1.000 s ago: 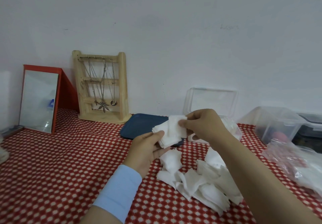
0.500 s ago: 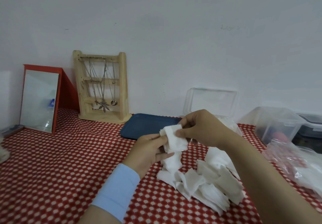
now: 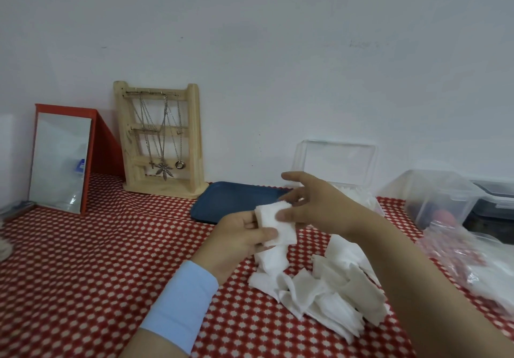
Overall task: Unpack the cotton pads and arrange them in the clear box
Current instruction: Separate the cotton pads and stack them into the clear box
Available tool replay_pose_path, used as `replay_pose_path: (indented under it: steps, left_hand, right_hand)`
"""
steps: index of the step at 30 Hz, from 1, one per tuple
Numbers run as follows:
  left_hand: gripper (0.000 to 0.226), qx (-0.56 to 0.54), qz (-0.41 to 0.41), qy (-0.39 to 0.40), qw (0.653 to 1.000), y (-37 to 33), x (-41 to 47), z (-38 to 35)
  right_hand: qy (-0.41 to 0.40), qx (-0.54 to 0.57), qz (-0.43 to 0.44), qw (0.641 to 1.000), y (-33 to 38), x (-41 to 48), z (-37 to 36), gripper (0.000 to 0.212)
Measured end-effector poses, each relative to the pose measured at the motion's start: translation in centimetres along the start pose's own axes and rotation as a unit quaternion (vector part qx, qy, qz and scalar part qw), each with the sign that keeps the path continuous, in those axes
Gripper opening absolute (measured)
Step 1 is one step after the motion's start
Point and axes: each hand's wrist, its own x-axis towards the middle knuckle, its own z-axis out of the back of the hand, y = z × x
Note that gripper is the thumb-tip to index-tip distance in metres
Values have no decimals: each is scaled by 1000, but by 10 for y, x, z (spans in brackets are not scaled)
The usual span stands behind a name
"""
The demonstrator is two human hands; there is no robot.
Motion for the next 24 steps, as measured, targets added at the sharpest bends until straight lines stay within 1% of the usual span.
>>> replay_pose_path:
  steps: [2,5,7,9,11,13,15,17,19,20,21,23,24]
  left_hand:
    - [30,21,-2,-14,1000,-1,1,2]
    - [33,50,-10,-33,998,-3,2,4]
    - [37,55,-19,-35,998,-5,1,4]
    - [42,74,-31,-35,996,-7,1,1]
    - [46,112,-40,-38,992,-11,1,-3]
    - [51,154,-51,-44,986,-20,5,-9]
    - [50,186,-70,-55,978,-31,16,-14]
    - [39,214,-99,-81,968,-44,35,-18]
    - [21,252,-129,-104,953,-55,56,-25]
    - [15,288,-136,-100,943,-58,66,-30]
    - [14,327,-142,-79,931,-58,74,-36]
    - [20,406,-141,-10,903,-56,89,-53]
    - [27,442,-135,19,887,-54,94,-61]
  right_hand:
    - [12,32,1,999,-2,0,2,59]
    - [11,27,8,1000,-3,1,3,48]
    - [37,31,4,999,-2,1,4,40]
    - [67,8,-1,998,-1,-1,6,26]
    - [65,-26,-10,997,-1,-2,9,17]
    - [40,-23,-18,999,-1,-4,17,13]
    - [-10,-19,-23,1000,-1,-4,32,11]
    - [-84,-38,-37,995,-4,0,53,12]
    - [-136,-47,-53,988,-6,7,76,14]
    - [-143,-43,-59,987,-8,11,84,14]
    - [-141,-38,-65,987,-10,14,89,13]
    - [-118,-47,-81,989,-15,19,96,12]
    - [-107,-57,-92,988,-19,22,98,12]
